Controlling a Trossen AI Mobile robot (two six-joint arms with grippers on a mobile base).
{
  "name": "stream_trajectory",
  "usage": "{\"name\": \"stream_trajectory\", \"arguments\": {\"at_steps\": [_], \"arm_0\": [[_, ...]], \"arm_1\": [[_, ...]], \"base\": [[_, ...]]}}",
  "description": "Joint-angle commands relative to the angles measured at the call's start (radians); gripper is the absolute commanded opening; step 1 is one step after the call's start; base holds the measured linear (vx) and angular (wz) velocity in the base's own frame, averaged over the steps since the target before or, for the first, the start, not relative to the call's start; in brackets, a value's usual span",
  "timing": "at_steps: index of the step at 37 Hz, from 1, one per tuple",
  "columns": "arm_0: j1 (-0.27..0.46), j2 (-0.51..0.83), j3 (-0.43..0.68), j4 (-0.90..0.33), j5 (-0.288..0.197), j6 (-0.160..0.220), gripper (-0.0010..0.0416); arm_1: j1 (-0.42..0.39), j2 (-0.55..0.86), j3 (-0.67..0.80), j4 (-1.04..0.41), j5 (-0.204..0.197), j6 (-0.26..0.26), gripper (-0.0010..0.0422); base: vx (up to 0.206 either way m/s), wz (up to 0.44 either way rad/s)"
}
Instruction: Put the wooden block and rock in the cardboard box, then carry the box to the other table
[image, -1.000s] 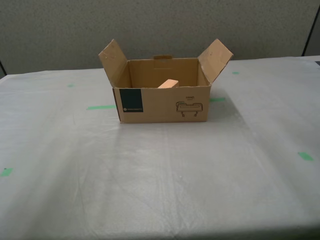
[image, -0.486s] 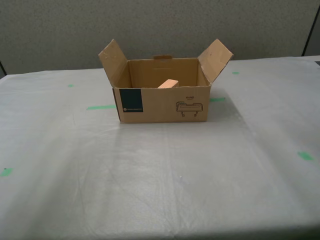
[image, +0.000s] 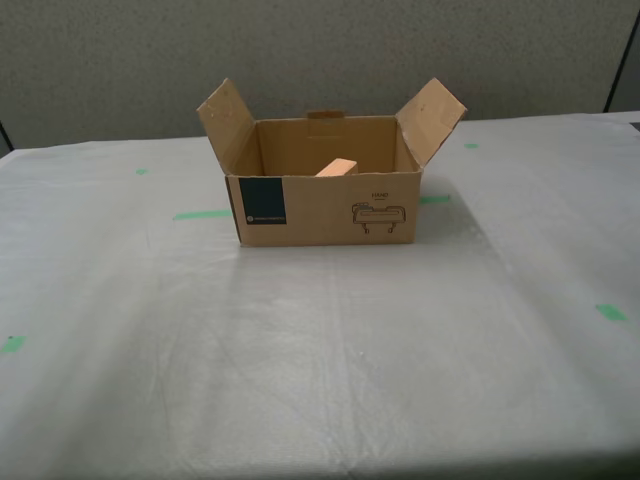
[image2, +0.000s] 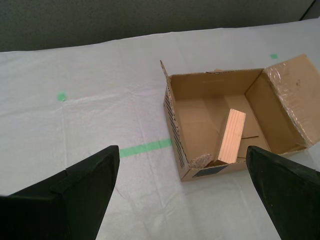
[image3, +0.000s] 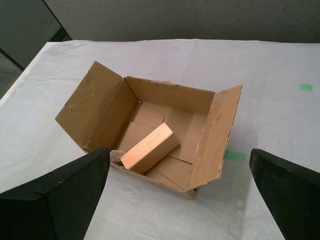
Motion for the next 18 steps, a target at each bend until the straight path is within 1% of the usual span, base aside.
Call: {"name": "stream_trajectory", "arguments": {"at_steps": [1, 18], "arm_0": [[0.0, 0.0, 0.0, 0.002, 0.004, 0.004, 0.039], [0.0, 0.0, 0.0, 0.002, 0.004, 0.004, 0.039]], "arm_1": [[0.0, 0.0, 0.0, 0.001, 0.0, 0.002, 0.0346], [0.0, 0.0, 0.0, 0.001, 0.0, 0.002, 0.0346]], "base": [[0.0, 0.0], [0.0, 0.0]]}}
